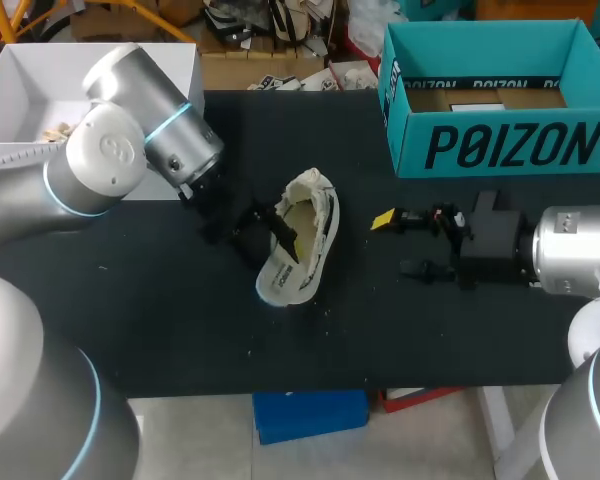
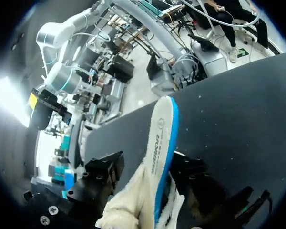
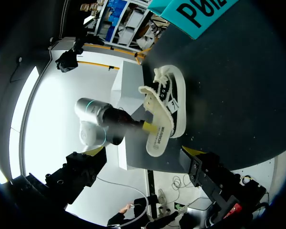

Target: Take the shoe out of the shoebox, open the shoe tongue, remove and reinsert the insole, then place the shoe into the shoebox

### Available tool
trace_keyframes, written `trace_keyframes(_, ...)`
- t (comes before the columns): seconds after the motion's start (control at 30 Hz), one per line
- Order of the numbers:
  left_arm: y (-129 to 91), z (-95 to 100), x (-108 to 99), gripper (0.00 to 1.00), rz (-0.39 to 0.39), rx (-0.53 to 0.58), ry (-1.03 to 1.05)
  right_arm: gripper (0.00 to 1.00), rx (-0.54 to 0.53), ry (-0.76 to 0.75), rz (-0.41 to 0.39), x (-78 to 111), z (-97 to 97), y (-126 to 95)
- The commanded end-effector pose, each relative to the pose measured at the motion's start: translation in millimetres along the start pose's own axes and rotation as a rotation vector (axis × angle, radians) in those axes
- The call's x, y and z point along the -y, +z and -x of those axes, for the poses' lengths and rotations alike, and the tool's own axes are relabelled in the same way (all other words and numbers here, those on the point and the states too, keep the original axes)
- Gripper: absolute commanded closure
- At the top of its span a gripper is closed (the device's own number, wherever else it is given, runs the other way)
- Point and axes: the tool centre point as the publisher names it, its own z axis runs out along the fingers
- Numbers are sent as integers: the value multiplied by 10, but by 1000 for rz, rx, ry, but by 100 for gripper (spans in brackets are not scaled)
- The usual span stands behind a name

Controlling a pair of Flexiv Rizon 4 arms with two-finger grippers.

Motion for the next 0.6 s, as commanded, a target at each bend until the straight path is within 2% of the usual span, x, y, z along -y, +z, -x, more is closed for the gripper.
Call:
trace_keyframes(0.03,-6,31,27,83,-26,-31,-4,0,1,1,0,1,-5,4)
trace_keyframes(0.07,4,27,38,88,-35,-41,-3,0,1,1,0,1,-5,4)
trace_keyframes(0.1,13,23,46,100,-43,-46,-3,0,1,1,0,1,-5,4)
trace_keyframes(0.33,33,16,69,100,-62,-43,4,0,1,1,0,1,-5,4)
trace_keyframes(0.6,77,61,-1,100,-34,2,30,0,1,1,0,1,-5,4)
